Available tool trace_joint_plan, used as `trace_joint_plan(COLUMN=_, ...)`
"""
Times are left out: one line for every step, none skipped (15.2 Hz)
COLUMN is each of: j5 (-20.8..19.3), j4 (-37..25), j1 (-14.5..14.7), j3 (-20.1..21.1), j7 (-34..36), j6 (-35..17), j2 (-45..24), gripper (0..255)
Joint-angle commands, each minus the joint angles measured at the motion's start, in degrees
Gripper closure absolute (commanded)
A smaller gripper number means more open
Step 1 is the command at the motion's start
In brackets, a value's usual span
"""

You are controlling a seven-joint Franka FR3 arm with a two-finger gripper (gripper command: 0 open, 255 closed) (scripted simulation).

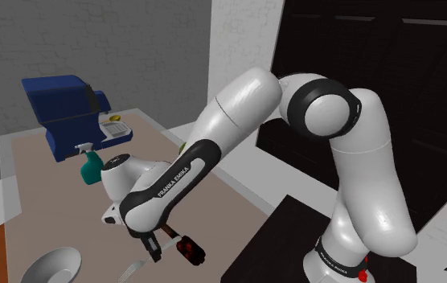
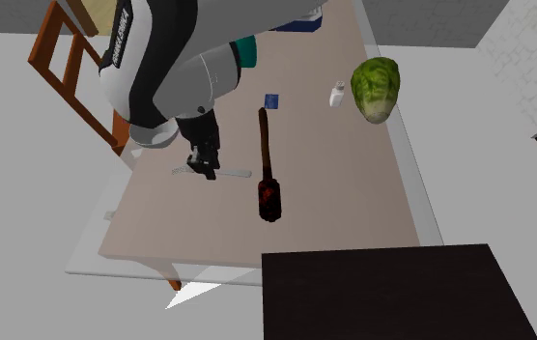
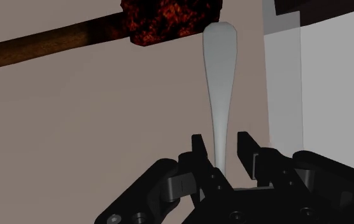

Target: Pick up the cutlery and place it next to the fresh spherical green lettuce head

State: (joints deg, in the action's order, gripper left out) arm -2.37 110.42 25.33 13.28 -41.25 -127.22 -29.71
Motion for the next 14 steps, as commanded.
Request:
trace_joint_plan(j5=0.26, j4=0.1, j1=-0.18, j3=0.16, j7=-0.13, j6=1.1, j2=1.21, gripper=255)
trace_joint_plan(j5=0.39, j4=0.07, j1=-0.25, j3=0.25, j7=-0.17, j6=1.67, j2=1.76, gripper=255)
trace_joint_plan(j5=0.51, j4=0.04, j1=-0.31, j3=0.33, j7=-0.21, j6=2.25, j2=2.3, gripper=255)
trace_joint_plan(j5=0.63, j4=-0.02, j1=-0.38, j3=0.4, j7=-0.25, j6=2.83, j2=2.84, gripper=255)
trace_joint_plan(j5=0.76, j4=-0.08, j1=-0.44, j3=0.48, j7=-0.29, j6=3.41, j2=3.37, gripper=255)
trace_joint_plan(j5=0.88, j4=-0.16, j1=-0.49, j3=0.55, j7=-0.33, j6=4.0, j2=3.89, gripper=255)
trace_joint_plan(j5=1.0, j4=-0.25, j1=-0.55, j3=0.62, j7=-0.36, j6=4.59, j2=4.4, gripper=255)
trace_joint_plan(j5=1.12, j4=-0.35, j1=-0.61, j3=0.69, j7=-0.4, j6=5.19, j2=4.91, gripper=255)
trace_joint_plan(j5=1.23, j4=-0.46, j1=-0.66, j3=0.75, j7=-0.44, j6=5.79, j2=5.41, gripper=255)
trace_joint_plan(j5=1.35, j4=-0.59, j1=-0.71, j3=0.82, j7=-0.47, j6=6.4, j2=5.9, gripper=255)
trace_joint_plan(j5=1.46, j4=-0.73, j1=-0.76, j3=0.88, j7=-0.51, j6=7.01, j2=6.38, gripper=255)
trace_joint_plan(j5=1.58, j4=-0.88, j1=-0.81, j3=0.93, j7=-0.54, j6=7.63, j2=6.86, gripper=255)
trace_joint_plan(j5=1.69, j4=-1.05, j1=-0.86, j3=0.99, j7=-0.57, j6=8.25, j2=7.32, gripper=255)
trace_joint_plan(j5=1.8, j4=-1.22, j1=-0.9, j3=1.04, j7=-0.61, j6=8.87, j2=7.78, gripper=255)
